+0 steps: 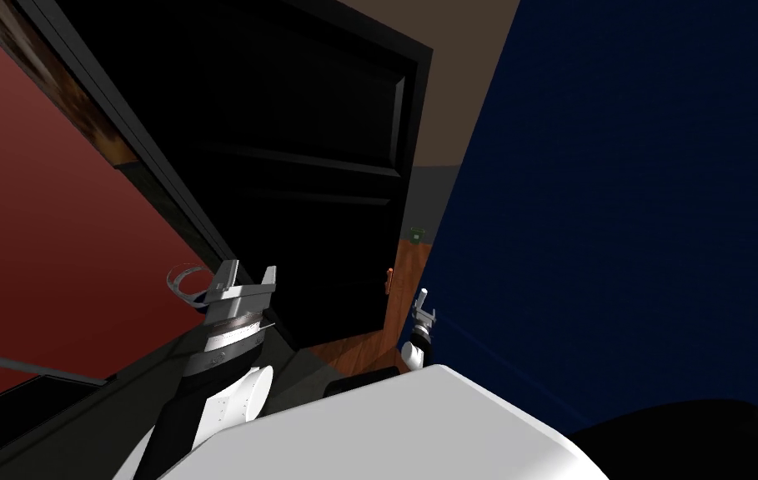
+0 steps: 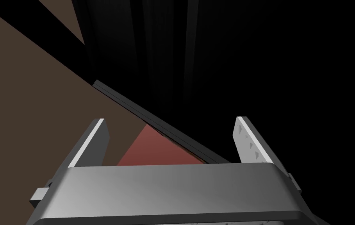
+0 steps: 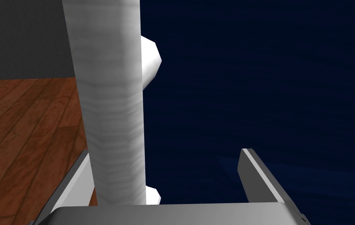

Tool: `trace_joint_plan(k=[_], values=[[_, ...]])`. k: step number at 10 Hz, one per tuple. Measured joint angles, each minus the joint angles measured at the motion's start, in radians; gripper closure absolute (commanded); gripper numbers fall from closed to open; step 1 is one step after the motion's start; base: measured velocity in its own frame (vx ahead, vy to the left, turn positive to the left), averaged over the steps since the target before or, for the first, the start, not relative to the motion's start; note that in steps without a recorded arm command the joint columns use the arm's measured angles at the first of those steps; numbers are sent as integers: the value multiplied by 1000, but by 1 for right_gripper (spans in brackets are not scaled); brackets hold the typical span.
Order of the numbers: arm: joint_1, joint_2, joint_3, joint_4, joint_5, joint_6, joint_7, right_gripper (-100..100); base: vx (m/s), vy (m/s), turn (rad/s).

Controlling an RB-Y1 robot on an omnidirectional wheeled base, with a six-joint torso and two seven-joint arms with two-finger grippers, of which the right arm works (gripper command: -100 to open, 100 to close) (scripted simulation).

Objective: Push the door open

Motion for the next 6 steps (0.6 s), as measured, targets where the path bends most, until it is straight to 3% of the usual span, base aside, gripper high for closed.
trace_joint_plan(k=[2,3,4,6], values=[[-23,-2,-20,34,-14,-24,-6,100,26,-73,104],[-19,-1,-35,11,-28,-16,14,100,47,-68,77],[-47,-3,-44,61,-31,-41,0,100,21,-51,60],[-22,-3,-55,-5,-42,-23,32,100,7,-35,21]])
